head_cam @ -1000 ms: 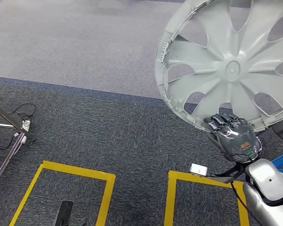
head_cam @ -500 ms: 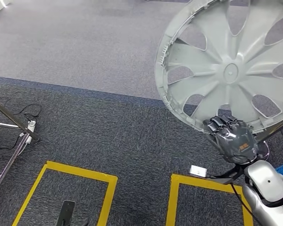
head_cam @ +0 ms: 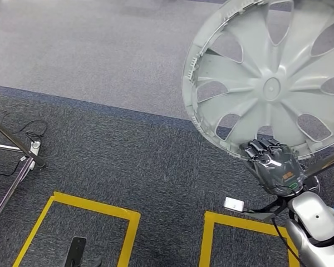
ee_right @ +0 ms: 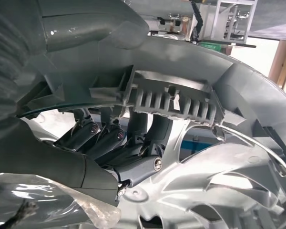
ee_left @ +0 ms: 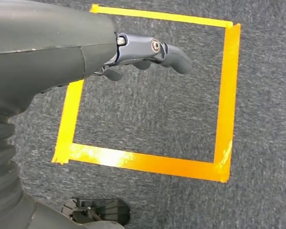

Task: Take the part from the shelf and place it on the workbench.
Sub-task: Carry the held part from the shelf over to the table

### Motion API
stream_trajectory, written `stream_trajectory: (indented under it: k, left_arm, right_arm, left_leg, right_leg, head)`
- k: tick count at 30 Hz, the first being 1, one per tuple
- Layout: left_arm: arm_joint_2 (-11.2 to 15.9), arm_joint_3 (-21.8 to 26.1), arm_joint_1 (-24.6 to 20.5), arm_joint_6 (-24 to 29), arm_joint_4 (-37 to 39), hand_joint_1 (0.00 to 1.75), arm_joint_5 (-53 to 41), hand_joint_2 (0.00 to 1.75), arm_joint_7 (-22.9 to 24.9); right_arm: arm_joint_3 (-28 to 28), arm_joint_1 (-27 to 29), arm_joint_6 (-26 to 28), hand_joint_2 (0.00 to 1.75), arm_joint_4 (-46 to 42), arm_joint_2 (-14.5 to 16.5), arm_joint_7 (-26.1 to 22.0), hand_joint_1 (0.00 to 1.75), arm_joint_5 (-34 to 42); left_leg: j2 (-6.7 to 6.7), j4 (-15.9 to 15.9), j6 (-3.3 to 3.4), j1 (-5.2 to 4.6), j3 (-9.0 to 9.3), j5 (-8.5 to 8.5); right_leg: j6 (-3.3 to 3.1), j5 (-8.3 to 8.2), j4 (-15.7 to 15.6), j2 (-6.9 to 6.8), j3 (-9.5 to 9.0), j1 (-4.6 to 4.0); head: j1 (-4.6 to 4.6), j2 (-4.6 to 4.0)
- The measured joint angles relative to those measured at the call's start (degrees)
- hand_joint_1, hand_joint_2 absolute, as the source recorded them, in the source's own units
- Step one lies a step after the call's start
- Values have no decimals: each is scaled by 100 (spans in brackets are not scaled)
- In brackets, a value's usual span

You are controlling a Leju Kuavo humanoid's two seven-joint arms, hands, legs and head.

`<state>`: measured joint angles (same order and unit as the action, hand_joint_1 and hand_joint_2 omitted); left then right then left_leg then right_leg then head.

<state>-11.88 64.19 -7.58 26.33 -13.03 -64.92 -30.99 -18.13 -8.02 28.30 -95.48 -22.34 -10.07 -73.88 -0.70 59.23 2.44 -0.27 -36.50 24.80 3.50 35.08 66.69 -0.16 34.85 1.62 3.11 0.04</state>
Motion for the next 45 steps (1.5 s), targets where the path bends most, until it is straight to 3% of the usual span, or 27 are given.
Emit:
stream_trajectory:
  k: [2,3,4,6,8,10,13,15,17,19,23,24,27,28,29,31,33,34,35,37,39,40,43,45]
  left_arm:
    - [-2,-8,-2,1,0,0,0,175,0]
    - [-3,-9,1,1,0,0,0,175,0]
    - [-3,-10,2,1,0,0,0,175,0]
    - [-4,-12,0,1,0,0,-2,175,1]
    - [-7,-13,-3,-2,0,0,-5,175,1]
    - [-8,-13,4,-13,1,0,-7,175,-1]
    - [-5,-15,9,-25,2,0,-7,175,-3]
    - [-3,-15,8,-25,2,0,-7,175,-3]
    - [-3,-15,19,-25,2,0,-7,175,-3]
    - [-3,-15,30,-25,2,0,-7,175,-2]
    - [-3,-15,31,-25,2,0,-7,175,-2]
    - [-3,-15,31,-25,2,0,-7,175,-2]
    - [-1,-17,25,-16,2,0,-7,175,9]
    - [0,-18,24,-13,2,0,-7,175,13]
    - [2,-19,25,-10,2,0,-7,175,13]
    - [1,-19,12,-10,2,0,-7,175,13]
    - [-2,-18,6,-10,2,0,-7,175,13]
    - [-3,-18,10,-10,2,0,-7,175,13]
    - [-3,-17,14,-10,2,0,-7,175,13]
    - [-5,-18,18,-10,2,0,-7,175,13]
    - [-7,-18,14,-10,2,0,-7,175,13]
    - [-7,-17,13,-11,2,0,-7,175,13]
    - [-6,-18,15,-11,2,0,-7,175,16]
    - [-3,-19,9,-9,2,0,-8,175,28]
  right_arm:
    - [5,21,1,175,3,0,1,175,-1]
    - [5,34,1,175,4,0,0,175,-2]
    - [5,45,1,175,6,0,0,175,-2]
    - [12,50,3,175,8,0,0,175,-2]
    - [17,44,14,175,8,0,-1,175,-3]
    - [21,53,28,175,7,-1,1,175,-3]
    - [30,77,37,175,5,-2,7,175,-2]
    - [31,82,40,175,4,-2,8,175,-4]
    - [26,95,42,175,4,-2,2,175,-13]
    - [21,114,41,175,5,-2,-5,175,-19]
    - [20,122,41,175,5,-2,-5,175,-19]
    - [20,122,41,175,5,-2,-5,175,-19]
    - [22,118,48,175,2,-2,-3,175,-20]
    - [25,120,51,175,-1,-3,-3,175,-21]
    - [25,119,51,175,-2,-4,-5,175,-20]
    - [32,114,51,175,-5,-6,-2,175,-18]
    - [28,127,51,175,-5,-7,-3,175,-19]
    - [25,144,51,175,-4,-7,-4,175,-20]
    - [23,156,51,175,-4,-7,-4,175,-21]
    - [26,166,51,175,-3,-8,-3,175,-20]
    - [28,151,51,175,-4,-9,-3,175,-19]
    - [29,148,51,175,-4,-9,-4,175,-20]
    - [32,156,51,175,-6,-9,3,175,-20]
    - [40,155,49,175,-8,-9,12,175,-17]
  left_leg:
    - [-4,2,47,-30,37,43]
    - [-10,3,57,-43,61,65]
    - [-18,5,59,-51,94,91]
    - [-37,13,44,-58,168,150]
    - [-52,36,3,-75,195,202]
    - [-56,36,-40,-85,191,222]
    - [-31,160,-126,-80,157,330]
    - [-10,721,-191,-53,-97,601]
    - [-2,1457,-239,-10,-494,848]
    - [0,1694,-267,24,-672,794]
    - [2,1597,-276,40,-655,660]
    - [3,1444,-277,47,-594,553]
    - [23,295,-184,26,-90,120]
    - [25,30,-130,16,48,74]
    - [20,-6,-83,15,89,80]
    - [16,-50,-8,18,165,102]
    - [15,-50,40,-5,206,148]
    - [12,-49,50,-17,233,173]
    - [7,-48,52,-28,269,203]
    - [-6,-46,38,-38,370,278]
    - [-15,-34,-2,-58,434,352]
    - [-16,-31,-26,-65,441,374]
    - [-11,-35,-98,-61,444,420]
    - [-2,183,-162,-53,371,567]
  right_leg:
    - [-6,160,729,6,502,-15]
    - [-15,104,860,7,650,-22]
    - [-32,-79,748,7,677,-31]
    - [-79,-576,33,9,434,-56]
    - [-127,-814,-593,11,141,-86]
    - [-162,-789,-748,17,43,-106]
    - [-237,-786,-800,13,-18,-71]
    - [-285,-761,-820,-1,-79,-58]
    - [-303,-723,-820,-8,-122,-59]
    - [-298,-687,-820,-7,-163,-57]
    - [-292,-668,-820,-5,-188,-55]
    - [-287,-657,-820,-4,-204,-54]
    - [-129,-554,-845,-2,-299,-47]
    - [-65,-507,-837,-3,-310,-39]
    - [-34,-457,-775,-5,-285,-29]
    - [-18,-235,-248,3,2,-24]
    - [-13,-4,552,8,505,-30]
    - [-14,-8,778,8,691,-32]
    - [-22,-129,787,7,769,-34]
    - [-55,-631,159,7,574,-42]
    - [-100,-929,-526,6,244,-69]
    - [-123,-950,-697,9,153,-83]
    - [-201,-887,-788,23,85,-88]
    - [-258,-867,-826,14,14,-66]
  head:
    - [-4,0]
    - [-3,0]
    - [-3,0]
    - [-4,0]
    - [-2,0]
    - [2,0]
    - [9,0]
    - [15,0]
    - [20,0]
    - [20,0]
    - [17,0]
    - [17,0]
    - [15,0]
    - [11,0]
    - [6,0]
    - [-18,0]
    - [-35,0]
    - [-36,0]
    - [-37,0]
    - [-38,0]
    - [-40,0]
    - [-34,0]
    - [-17,0]
    - [-7,0]
